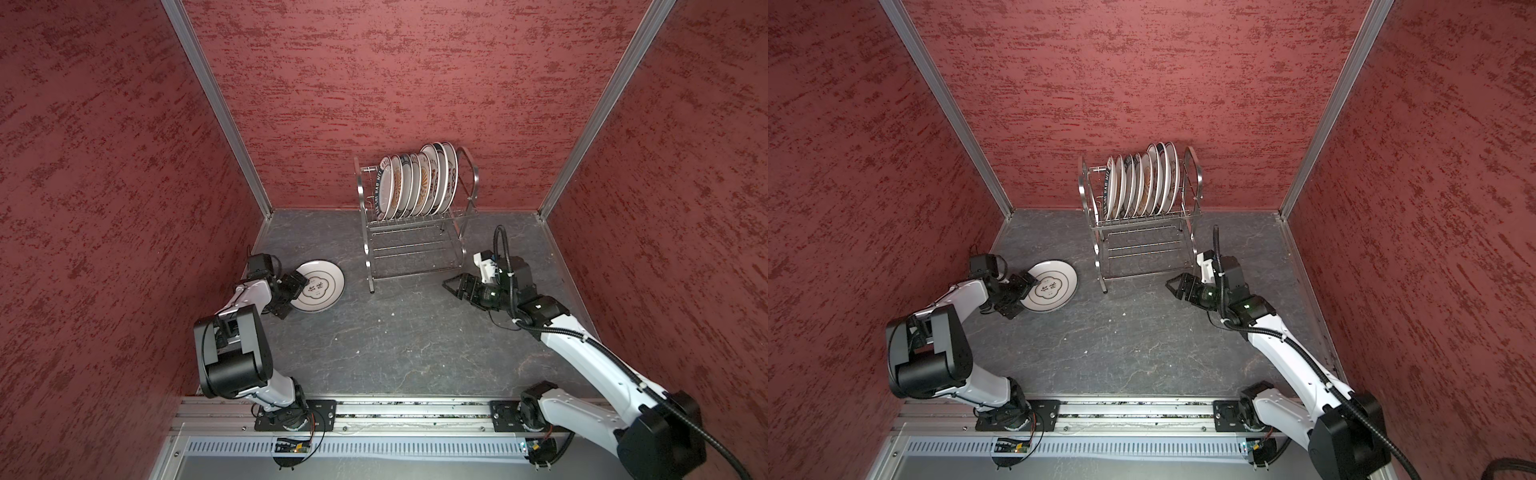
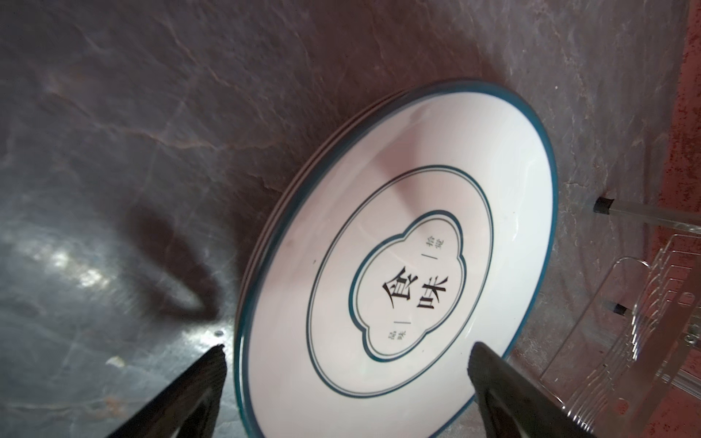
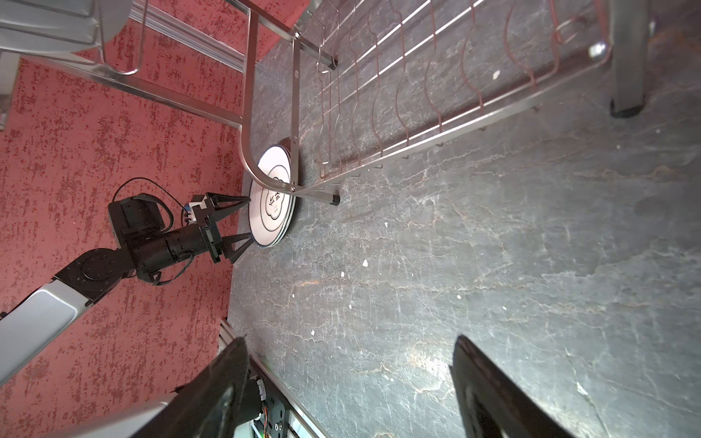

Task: Unload the plates from the dish rack
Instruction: Place the plate on the plate, then pick up the plate from the dish rack.

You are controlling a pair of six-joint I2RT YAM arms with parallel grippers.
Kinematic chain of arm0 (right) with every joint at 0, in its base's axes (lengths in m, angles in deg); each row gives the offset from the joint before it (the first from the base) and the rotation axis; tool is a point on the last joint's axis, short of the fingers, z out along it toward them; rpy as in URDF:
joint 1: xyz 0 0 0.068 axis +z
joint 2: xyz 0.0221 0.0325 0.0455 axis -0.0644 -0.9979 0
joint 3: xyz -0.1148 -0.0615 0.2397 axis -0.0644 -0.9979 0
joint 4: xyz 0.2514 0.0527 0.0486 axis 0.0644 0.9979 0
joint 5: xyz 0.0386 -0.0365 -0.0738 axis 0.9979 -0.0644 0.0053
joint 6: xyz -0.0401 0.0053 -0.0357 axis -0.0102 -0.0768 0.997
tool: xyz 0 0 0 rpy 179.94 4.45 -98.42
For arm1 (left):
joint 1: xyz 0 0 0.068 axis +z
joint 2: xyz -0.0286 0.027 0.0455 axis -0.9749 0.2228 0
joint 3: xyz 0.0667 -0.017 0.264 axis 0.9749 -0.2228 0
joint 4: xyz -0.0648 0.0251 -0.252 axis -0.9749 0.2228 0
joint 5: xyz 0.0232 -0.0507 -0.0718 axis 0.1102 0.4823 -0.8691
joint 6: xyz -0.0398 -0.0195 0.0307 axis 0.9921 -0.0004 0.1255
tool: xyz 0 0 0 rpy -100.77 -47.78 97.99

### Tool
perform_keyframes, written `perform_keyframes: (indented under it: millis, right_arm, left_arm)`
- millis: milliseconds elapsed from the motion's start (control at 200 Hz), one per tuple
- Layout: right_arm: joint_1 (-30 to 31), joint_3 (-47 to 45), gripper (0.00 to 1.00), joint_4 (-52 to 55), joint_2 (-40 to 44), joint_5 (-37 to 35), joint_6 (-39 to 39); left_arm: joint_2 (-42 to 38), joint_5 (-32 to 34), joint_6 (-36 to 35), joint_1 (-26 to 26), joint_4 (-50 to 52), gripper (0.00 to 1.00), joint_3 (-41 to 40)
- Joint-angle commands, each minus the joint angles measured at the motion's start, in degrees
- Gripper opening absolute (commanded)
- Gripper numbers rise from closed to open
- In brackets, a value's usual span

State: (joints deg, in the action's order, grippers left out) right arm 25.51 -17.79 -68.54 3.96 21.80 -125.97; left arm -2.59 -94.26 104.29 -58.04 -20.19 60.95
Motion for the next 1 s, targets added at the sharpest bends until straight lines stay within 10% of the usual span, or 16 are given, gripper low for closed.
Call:
perform_keyframes:
  millis: [0, 496, 997]
  right_arm:
    - [-0.56, 3.82, 0.85, 1.95, 0.98, -2.1, 2.41]
    - [-0.82, 32.27, 0.9, 18.12, -4.66, -14.78, 19.71]
    - [-0.91, 58.91, 0.9, 16.17, -21.69, -22.39, 25.73]
  left_arm:
    - [-3.38, 0.14, -1.47, 0.83, 1.99, 0.99, 0.07]
    - [-17.64, 1.86, -1.69, 1.07, 11.21, 0.99, -1.2]
    - [-29.56, 6.22, 1.68, -11.31, 20.22, 0.99, 2.29]
